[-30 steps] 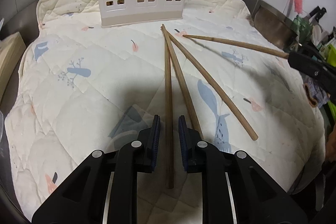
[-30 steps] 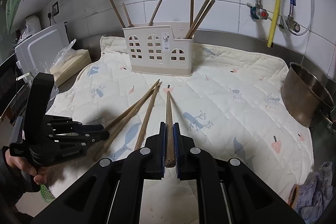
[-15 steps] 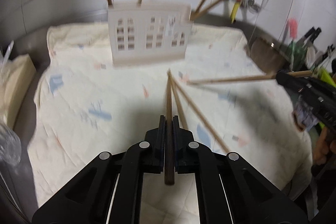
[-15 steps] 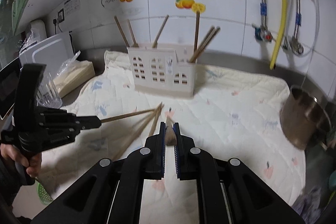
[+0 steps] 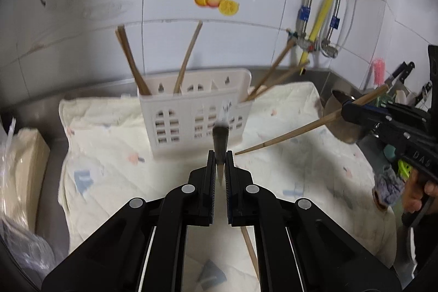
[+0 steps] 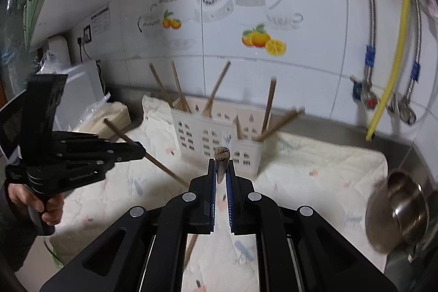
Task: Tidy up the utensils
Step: 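Raise both held chopsticks and insert them upright into the white holder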
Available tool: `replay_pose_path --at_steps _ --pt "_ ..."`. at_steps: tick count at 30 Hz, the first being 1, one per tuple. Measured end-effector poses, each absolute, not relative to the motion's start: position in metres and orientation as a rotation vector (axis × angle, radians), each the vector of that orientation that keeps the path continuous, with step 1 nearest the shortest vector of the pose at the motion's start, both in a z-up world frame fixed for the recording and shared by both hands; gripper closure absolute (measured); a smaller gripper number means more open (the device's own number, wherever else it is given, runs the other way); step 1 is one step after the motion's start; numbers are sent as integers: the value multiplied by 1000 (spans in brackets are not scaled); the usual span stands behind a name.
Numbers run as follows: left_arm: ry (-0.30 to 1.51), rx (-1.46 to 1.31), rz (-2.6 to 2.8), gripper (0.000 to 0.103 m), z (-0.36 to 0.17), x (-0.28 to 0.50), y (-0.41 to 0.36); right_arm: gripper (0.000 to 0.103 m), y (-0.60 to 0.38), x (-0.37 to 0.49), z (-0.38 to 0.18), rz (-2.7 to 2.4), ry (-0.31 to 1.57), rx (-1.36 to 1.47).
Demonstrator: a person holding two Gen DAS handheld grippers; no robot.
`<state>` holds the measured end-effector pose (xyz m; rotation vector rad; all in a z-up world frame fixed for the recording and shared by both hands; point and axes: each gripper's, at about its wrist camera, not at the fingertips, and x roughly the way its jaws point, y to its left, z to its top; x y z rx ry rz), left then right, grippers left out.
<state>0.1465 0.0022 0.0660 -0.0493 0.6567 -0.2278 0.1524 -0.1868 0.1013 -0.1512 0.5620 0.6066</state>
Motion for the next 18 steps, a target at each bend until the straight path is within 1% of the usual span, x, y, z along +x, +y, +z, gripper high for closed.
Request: replay_pose_path --at_steps 5,11,15,18 --pt "609 -22 -219 98 96 154 8 96 -187 164 137 640 540 -167" --pt "529 -1 -207 98 145 165 16 96 -191 175 174 649 503 -166" --pt "467 2 -185 98 184 178 23 96 -190 182 188 633 483 -182" --pt "435 6 -158 98 200 189 27 96 -189 192 193 625 483 -189"
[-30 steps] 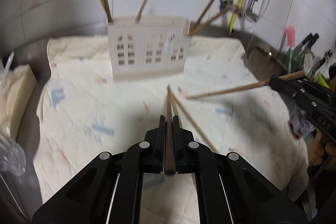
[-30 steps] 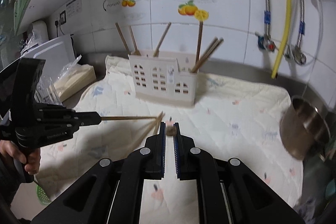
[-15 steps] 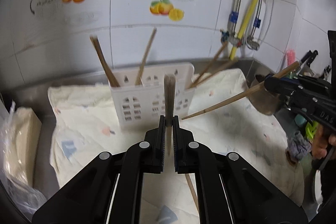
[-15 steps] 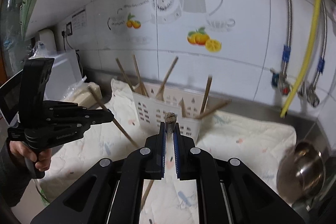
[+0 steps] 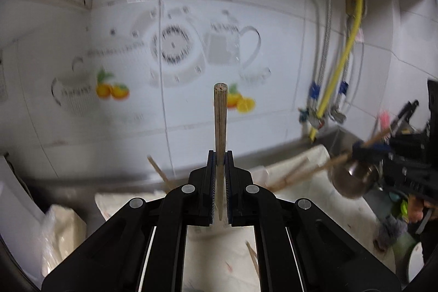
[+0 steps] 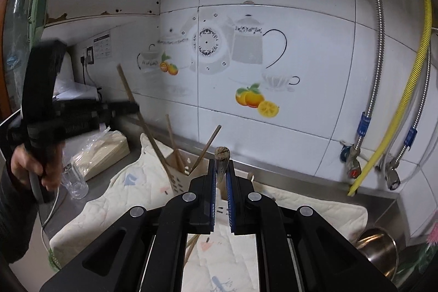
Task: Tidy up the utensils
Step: 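Raise both held chopsticks and insert them upright into the white holder, then open both tools to release the chopsticks and pull back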
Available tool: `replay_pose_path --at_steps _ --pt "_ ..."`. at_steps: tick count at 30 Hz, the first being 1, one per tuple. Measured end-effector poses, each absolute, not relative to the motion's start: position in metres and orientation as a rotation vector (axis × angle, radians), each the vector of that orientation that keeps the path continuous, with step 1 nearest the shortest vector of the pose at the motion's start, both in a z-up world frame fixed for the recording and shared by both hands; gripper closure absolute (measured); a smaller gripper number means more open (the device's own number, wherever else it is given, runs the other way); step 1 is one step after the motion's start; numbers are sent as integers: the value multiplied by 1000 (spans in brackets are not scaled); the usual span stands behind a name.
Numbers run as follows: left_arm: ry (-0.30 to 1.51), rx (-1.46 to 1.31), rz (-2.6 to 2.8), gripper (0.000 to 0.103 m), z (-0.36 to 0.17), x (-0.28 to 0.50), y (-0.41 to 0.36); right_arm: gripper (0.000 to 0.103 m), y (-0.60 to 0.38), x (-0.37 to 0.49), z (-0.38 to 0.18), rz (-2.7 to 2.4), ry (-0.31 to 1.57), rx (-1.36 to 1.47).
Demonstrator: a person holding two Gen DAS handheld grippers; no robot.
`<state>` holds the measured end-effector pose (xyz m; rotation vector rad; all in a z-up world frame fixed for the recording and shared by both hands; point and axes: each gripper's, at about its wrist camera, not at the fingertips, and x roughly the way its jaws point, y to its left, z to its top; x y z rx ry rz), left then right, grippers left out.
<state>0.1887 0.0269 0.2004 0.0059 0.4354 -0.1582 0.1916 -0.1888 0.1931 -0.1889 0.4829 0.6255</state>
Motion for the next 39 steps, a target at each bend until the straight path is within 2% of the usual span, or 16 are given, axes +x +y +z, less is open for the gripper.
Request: replay_pose_path --at_steps 5,18,29,32,34,39 --pt "414 -16 -103 98 211 211 38 96 -185 208 190 614 505 -196" --pt "583 -84 -67 97 141 257 60 96 -171 239 163 601 610 -235" --pt "605 -90 -56 95 129 257 64 96 -159 258 137 597 684 -242" --pt "597 -95 -58 84 130 255 64 95 -159 260 136 596 683 -231" --pt "583 -90 -52 66 132 250 62 95 -160 260 137 594 677 -224" --pt "551 -90 -51 57 140 237 61 87 -166 255 141 581 653 -206"
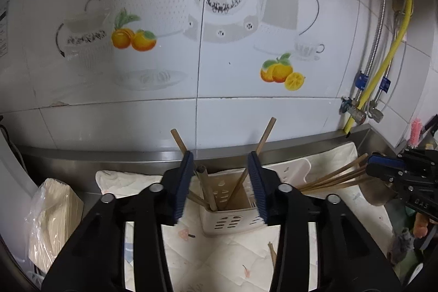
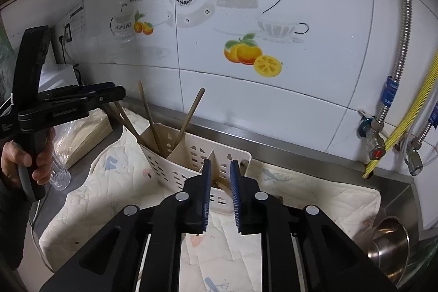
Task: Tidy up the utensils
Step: 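Open both tools to release the chopsticks and pull back, then grasp a chopstick with the right tool while the left tool grasps the last one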
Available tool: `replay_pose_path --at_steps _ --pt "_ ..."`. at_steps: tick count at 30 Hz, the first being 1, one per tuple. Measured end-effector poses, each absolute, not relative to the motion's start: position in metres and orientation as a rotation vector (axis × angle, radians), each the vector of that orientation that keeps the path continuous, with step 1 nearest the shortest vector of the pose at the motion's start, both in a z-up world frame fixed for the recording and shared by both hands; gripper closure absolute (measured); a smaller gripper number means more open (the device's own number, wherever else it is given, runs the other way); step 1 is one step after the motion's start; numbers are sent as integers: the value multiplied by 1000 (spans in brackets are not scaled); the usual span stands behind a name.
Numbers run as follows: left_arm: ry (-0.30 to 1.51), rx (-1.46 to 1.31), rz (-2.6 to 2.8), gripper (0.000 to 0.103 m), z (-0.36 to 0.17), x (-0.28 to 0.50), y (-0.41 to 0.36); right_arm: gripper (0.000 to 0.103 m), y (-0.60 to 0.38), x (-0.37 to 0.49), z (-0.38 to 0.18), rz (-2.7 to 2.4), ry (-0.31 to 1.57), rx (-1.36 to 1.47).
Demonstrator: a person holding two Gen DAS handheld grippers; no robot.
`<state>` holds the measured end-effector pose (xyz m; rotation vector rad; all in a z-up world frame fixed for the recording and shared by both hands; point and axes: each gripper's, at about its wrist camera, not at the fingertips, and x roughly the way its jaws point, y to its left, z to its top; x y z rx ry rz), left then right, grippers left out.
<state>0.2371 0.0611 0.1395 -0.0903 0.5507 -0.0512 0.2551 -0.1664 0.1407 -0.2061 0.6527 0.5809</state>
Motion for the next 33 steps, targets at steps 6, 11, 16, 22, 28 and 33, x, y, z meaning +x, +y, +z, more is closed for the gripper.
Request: replay_pose_path --at_steps 6,11,16,22,28,33 --pt "513 -83 -42 43 144 211 56 75 -176 233 145 573 599 -178" --pt "497 -73 -38 32 135 182 50 70 -179 204 131 573 572 -175" --pt "504 -49 -21 17 113 154 41 67 -179 176 98 575 596 -178" --pt "549 -33 -9 5 75 128 29 65 -184 150 44 589 682 -122" --pt "603 -41 29 5 41 112 26 65 -185 122 6 560 725 -111" --pt "656 -47 72 5 14 102 28 65 -181 105 -19 564 770 -98"
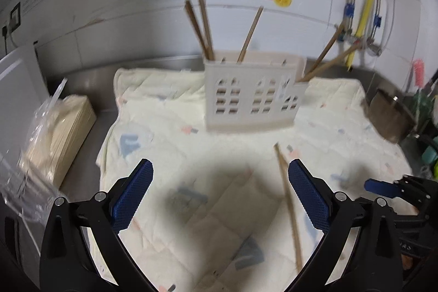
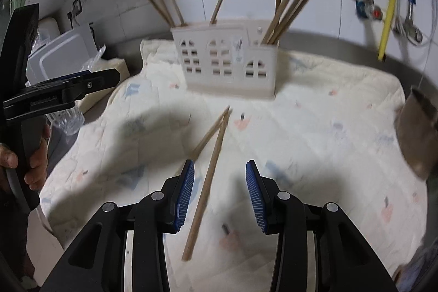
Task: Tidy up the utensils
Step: 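Grasp a chopstick with the right tool while the left tool grasps the last one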
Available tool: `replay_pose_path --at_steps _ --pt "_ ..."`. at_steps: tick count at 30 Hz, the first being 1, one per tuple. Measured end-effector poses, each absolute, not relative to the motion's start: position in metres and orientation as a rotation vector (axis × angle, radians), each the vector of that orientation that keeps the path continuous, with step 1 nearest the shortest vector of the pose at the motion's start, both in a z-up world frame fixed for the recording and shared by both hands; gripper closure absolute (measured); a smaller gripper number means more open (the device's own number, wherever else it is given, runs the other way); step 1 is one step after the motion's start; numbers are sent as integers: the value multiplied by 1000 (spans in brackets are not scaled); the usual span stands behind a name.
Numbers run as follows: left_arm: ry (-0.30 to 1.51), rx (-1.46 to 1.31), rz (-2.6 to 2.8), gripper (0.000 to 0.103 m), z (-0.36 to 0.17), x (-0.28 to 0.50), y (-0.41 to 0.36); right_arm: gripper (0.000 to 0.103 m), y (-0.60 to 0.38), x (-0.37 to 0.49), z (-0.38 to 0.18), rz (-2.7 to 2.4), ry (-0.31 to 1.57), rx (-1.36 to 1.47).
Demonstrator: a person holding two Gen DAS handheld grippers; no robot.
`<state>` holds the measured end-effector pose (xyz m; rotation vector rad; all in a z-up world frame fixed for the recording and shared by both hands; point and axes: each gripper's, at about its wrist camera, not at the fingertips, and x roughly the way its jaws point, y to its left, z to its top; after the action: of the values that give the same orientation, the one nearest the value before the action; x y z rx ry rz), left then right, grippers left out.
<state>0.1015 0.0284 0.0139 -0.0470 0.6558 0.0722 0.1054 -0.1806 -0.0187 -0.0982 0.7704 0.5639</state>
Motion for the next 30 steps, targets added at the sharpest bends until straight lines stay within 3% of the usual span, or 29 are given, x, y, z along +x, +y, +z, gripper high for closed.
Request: replay_pose_path --at_steps 4,13,30 --pt "686 -53 108 5 -1 95 34 66 -175 94 -39 574 814 -88" --pt "730 -117 140 5 -22 81 49 86 -163 86 -70 577 884 -58" --pt "763 -138 73 5 -39 72 35 95 -159 92 -77 525 884 -92"
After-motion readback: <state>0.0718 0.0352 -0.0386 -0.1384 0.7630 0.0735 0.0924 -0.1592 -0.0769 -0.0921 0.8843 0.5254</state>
